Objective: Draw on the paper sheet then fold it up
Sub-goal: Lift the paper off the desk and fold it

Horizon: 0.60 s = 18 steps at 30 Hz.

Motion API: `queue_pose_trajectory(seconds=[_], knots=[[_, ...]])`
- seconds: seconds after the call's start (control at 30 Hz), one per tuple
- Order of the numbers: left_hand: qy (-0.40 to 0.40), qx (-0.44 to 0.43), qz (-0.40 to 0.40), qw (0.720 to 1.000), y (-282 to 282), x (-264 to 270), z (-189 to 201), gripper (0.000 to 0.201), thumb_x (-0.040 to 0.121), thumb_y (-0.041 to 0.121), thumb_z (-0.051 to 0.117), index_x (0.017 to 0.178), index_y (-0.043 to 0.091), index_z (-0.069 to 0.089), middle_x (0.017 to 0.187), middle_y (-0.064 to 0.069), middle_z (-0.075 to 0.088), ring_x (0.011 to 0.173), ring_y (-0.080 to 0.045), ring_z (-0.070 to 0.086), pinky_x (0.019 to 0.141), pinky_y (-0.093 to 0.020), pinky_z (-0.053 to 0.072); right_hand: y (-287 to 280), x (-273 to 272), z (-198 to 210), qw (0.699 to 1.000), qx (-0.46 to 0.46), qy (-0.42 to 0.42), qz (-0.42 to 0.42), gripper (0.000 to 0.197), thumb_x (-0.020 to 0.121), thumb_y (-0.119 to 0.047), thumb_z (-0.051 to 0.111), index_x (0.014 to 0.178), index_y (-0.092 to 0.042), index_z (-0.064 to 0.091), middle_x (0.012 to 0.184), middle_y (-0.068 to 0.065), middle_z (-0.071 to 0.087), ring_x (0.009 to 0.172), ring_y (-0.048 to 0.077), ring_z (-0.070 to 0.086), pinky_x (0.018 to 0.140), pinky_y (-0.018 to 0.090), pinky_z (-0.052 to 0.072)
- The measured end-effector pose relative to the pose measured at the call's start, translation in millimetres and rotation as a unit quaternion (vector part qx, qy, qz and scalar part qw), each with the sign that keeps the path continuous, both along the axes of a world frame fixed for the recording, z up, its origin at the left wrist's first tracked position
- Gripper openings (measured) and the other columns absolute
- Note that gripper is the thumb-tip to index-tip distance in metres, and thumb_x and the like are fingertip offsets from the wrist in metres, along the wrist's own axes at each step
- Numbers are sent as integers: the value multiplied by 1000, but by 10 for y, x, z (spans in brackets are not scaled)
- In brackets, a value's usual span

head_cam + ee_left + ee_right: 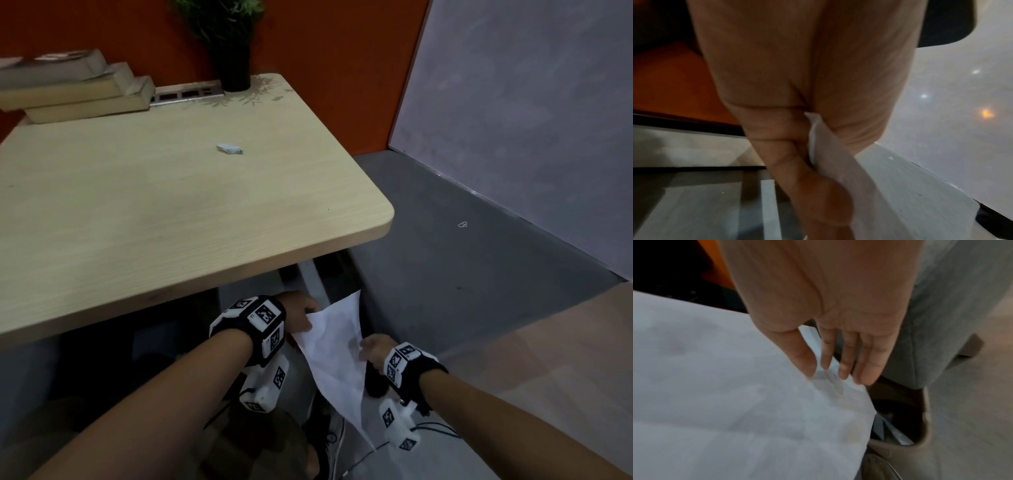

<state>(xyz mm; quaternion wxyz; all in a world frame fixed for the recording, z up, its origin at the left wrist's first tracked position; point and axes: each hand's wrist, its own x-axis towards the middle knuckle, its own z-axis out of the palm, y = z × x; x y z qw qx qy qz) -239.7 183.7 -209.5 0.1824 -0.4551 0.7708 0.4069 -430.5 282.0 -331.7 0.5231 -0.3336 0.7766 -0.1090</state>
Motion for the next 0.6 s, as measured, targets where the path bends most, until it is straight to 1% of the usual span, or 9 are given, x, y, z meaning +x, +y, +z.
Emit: queue_pose_trajectory(seconds=[0.07,0.13,0.2,0.3,0.33,0.37,0.43,0.5,0.6], knots=[[-17,-25,-18,999,26,-23,39,36,98,2,52,133,4,61,132,-15,61,116,-31,62,83,-31,52,22,74,63,997,2,-26,70,31,92,-3,64,119,-19,65,91,4,59,75,14,55,71,25,48],[-38,-47,-49,997,60,-76,89,36,100,5,51,135,8,60,134,-11,60,120,-28,60,81,-27,47,74,170,231,986,-7,-3,169,34,91,-9,67,121,-25,63,104,2,58,88,15,57,63,12,48],[-65,-64,-92,992,96,-146,150,37,101,7,50,137,11,59,139,-10,57,124,-27,57,85,-28,46,94,211,405,965,-25,45,259,41,92,-13,69,131,-22,62,110,-2,55,98,12,54,73,9,46],[-91,-97,-170,976,143,-253,328,42,102,5,49,143,12,52,147,-13,49,131,-32,49,102,-35,42,41,273,738,943,-39,83,318,43,92,-15,67,134,-20,63,120,1,59,107,16,57,86,18,45],[-89,-111,-194,971,158,-292,409,39,101,4,48,139,13,55,140,-16,53,125,-34,52,99,-36,43,15,301,850,935,-44,101,337,42,91,-16,66,133,-20,64,128,2,61,114,19,59,89,21,46],[-83,-120,-210,967,177,-323,506,29,101,2,49,124,15,60,121,-17,57,106,-33,55,88,-34,43,-1,334,986,927,-47,118,353,42,91,-17,65,133,-21,66,136,2,61,122,20,58,94,22,46],[-75,-147,-228,959,214,-371,715,10,102,4,49,98,13,47,81,-4,45,68,-19,39,70,-27,32,-9,397,1278,911,-60,144,381,40,92,-19,62,132,-23,67,141,0,60,128,20,55,98,23,44],[-76,-177,-229,954,264,-376,971,12,104,6,47,95,12,41,71,4,31,60,-14,25,63,-28,28,26,455,1593,897,-73,160,405,38,95,-20,62,132,-24,68,138,-2,63,127,19,55,95,21,40],[-63,-239,-229,941,370,-289,1480,15,102,5,48,98,19,44,76,6,38,72,-15,33,72,-25,32,79,540,2053,875,-113,182,434,33,95,-23,65,128,-23,70,131,-3,67,120,17,58,94,23,42]])
